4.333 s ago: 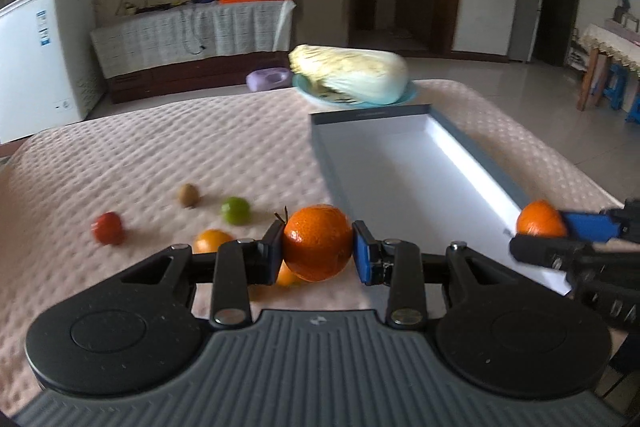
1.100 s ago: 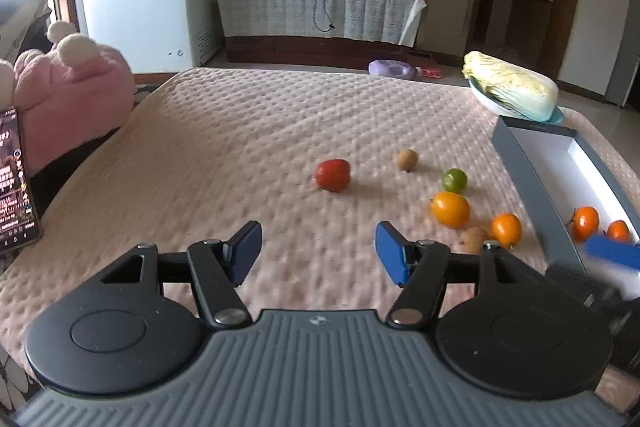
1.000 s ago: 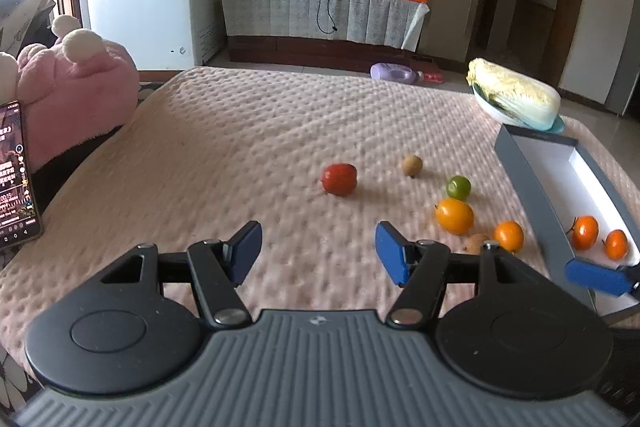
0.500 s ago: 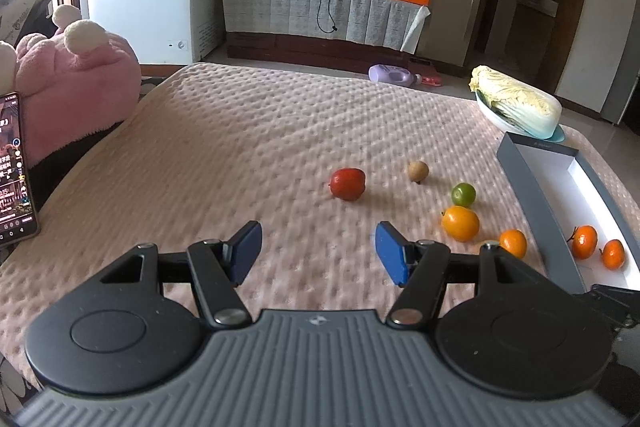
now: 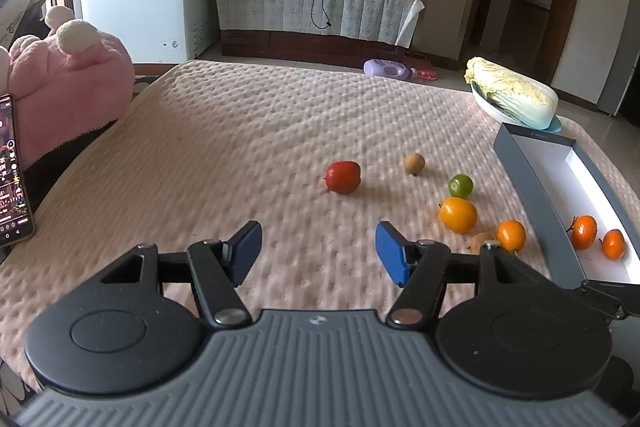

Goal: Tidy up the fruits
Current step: 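Grasp the bright red apple with the left gripper while the right gripper holds its apple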

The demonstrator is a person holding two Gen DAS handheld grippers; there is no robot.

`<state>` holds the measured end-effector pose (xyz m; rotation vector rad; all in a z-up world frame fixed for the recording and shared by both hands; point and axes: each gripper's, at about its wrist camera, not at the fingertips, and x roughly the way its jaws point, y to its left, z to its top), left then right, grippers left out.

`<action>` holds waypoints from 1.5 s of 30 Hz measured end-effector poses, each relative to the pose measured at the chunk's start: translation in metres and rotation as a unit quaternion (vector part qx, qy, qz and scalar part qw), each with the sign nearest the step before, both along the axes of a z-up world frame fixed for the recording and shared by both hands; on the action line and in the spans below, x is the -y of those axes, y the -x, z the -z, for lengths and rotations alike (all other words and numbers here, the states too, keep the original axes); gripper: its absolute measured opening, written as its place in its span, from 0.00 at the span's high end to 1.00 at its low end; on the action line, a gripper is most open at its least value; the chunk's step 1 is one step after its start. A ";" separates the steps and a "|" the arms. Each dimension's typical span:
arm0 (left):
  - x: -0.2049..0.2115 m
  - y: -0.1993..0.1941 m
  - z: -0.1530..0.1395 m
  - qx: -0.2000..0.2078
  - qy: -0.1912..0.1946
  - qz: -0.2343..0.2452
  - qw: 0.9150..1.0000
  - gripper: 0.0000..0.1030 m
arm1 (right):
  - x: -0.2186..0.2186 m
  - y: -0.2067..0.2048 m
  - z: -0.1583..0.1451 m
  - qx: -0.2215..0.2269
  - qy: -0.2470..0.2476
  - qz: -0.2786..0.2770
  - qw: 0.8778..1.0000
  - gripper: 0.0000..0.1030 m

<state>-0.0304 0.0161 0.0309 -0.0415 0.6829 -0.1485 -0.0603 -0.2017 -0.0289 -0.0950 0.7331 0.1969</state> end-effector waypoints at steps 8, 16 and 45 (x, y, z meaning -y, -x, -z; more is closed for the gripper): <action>0.010 -0.003 0.011 -0.012 -0.022 0.012 1.000 0.33 | 0.005 0.003 -0.001 -0.005 -0.011 -0.004 1.000 0.69; 0.017 -0.007 0.001 0.024 -0.038 0.024 0.999 0.25 | 0.009 0.001 -0.003 -0.015 -0.013 -0.010 1.000 0.69; 0.059 -0.107 0.048 -0.003 -0.069 0.034 0.997 0.25 | 0.015 0.001 -0.014 -0.010 -0.048 -0.021 0.999 0.69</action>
